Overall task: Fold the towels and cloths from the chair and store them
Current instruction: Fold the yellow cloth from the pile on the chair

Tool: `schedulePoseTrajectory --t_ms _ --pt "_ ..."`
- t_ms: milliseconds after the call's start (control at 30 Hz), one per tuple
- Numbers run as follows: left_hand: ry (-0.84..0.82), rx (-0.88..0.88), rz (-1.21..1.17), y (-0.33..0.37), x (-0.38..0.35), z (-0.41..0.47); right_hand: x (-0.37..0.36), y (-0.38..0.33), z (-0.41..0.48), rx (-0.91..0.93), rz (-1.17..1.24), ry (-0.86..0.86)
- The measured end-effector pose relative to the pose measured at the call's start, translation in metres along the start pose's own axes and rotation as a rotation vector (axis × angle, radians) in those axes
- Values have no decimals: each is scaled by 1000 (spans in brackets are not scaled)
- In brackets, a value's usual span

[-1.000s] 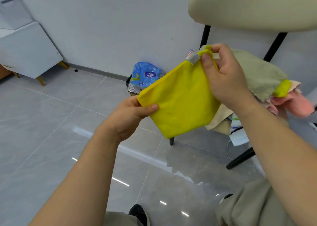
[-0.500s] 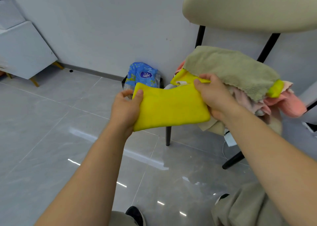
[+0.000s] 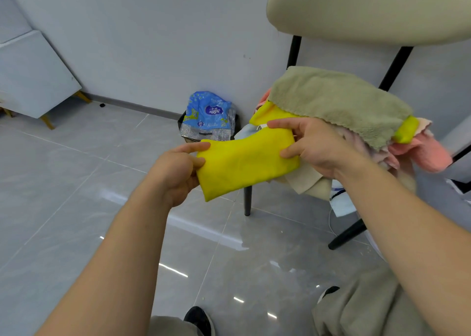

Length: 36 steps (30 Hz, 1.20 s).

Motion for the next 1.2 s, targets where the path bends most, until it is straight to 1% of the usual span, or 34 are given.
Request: schedulePoseTrajectory --t_ms 133,200,233,367,500,567,700,800,867,900,967,1000,1033,1100,1167,1200 --pt "-4 26 -113 2 -1 1 -1 -1 0 24 -73 27" --pt "-6 4 -67 3 0 3 -2 -3 -1 42 -135 44" --pt "-4 -21 13 3 1 5 -2 -4 -2 52 -186 56" --pt "50 -181 575 5 -3 -3 -3 -7 -4 50 -404 113" --pt "121 -373 982 0 -15 -10 -3 -2 -1 24 -584 86" --pt "135 -432 1066 -1 -17 -9 -3 0 0 24 -653 85" --pt "168 -533 1102 2 -16 -7 -3 1 0 47 -697 120" --pt "172 -579 1086 3 -14 -4 -1 -1 0 57 -718 155" --pt "144 -577 1025 3 -13 -2 0 -4 -1 59 -733 183" --pt "113 -563 944 3 -12 -2 1 -6 -1 60 -721 198" --pt "39 -476 688 7 -9 -3 6 -7 -2 55 -638 203" --pt "6 -421 558 9 -8 -4 8 -8 -3 39 -540 172" --pt "-21 -366 443 11 -6 -4 11 -8 -3 18 -389 115" --pt "-80 -275 226 12 -6 -5 14 -9 -3 -10 -15 -19" --pt "-132 -215 57 13 -9 -7 11 -11 -3 -41 290 -118" --pt "-143 -201 -13 12 -11 -7 9 -12 -3 -61 387 -153"
Point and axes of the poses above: each hand's wrist, its own z-axis towards the middle knuckle, its own x-axis out of the back of the hand, y = z × x, the point moved 3 cm from there along z, towards the middle knuckle, and after that the axes turned 13 degrees about -z, right-handed, at the moved point
